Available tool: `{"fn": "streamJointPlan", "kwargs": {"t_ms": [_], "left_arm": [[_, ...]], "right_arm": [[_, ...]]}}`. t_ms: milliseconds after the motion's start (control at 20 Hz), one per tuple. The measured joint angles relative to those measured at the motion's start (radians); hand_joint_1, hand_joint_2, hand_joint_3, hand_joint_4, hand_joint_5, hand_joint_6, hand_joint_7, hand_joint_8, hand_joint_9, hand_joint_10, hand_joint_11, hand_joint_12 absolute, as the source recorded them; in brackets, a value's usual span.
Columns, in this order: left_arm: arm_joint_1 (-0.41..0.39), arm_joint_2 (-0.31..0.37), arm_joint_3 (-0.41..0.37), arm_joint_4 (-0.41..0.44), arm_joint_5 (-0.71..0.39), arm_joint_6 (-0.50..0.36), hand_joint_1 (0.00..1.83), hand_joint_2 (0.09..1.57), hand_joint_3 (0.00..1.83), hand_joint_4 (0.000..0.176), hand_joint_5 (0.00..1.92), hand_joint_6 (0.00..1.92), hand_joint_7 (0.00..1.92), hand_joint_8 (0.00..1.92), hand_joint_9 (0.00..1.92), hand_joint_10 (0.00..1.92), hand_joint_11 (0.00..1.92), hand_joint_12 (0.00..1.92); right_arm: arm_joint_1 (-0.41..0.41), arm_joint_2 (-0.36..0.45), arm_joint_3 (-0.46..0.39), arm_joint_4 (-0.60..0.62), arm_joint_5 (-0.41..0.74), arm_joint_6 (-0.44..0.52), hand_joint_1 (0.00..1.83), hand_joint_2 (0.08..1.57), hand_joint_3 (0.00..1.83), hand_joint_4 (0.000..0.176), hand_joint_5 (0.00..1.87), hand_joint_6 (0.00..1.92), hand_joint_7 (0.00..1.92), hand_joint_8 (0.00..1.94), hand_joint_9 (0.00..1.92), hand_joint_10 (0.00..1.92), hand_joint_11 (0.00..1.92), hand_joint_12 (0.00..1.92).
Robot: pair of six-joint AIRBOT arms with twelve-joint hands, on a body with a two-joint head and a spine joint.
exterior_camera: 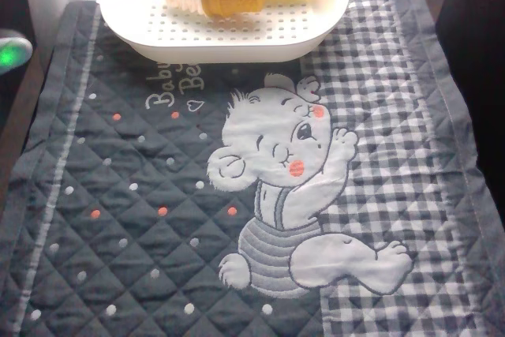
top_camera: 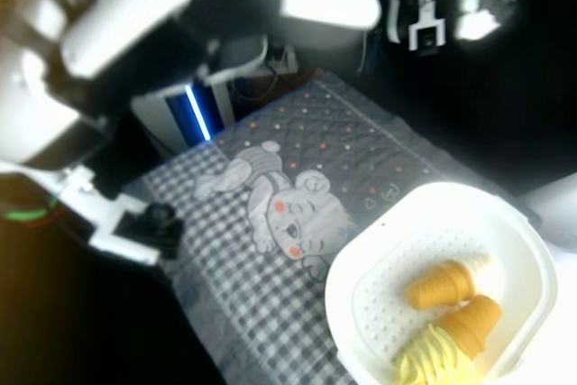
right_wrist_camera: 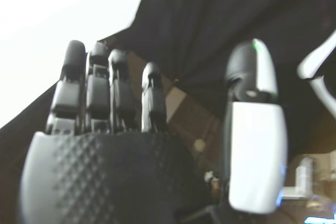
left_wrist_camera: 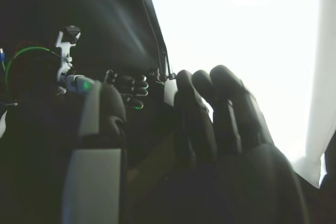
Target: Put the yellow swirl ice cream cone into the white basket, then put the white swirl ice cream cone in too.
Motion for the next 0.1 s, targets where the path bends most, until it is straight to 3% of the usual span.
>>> {"fn": "streamJointPlan", "kwargs": {"t_ms": [50, 100], "left_arm": [[0.019, 0.005, -0.008, -0.017, -0.023, 0.0, 0.54, 1.12, 0.0, 0.0, 0.4, 0.0, 0.54, 0.0, 0.24, 1.14, 0.17, 1.78], [0.032, 0.008, -0.008, -0.037, -0.053, 0.0, 0.47, 1.13, 0.0, 0.0, 0.39, 0.0, 0.52, 0.0, 0.24, 1.02, 0.09, 1.74]], "right_arm": [[-0.028, 0.016, -0.014, 0.011, 0.018, -0.006, 1.0, 0.99, 0.01, 0.176, 0.28, 0.01, 0.35, 0.02, 0.3, 0.01, 0.02, 0.45], [-0.064, 0.028, -0.023, 0.032, 0.048, -0.009, 1.05, 1.0, 0.0, 0.176, 0.31, 0.01, 0.43, 0.01, 0.4, 0.01, 0.0, 0.58]]}}
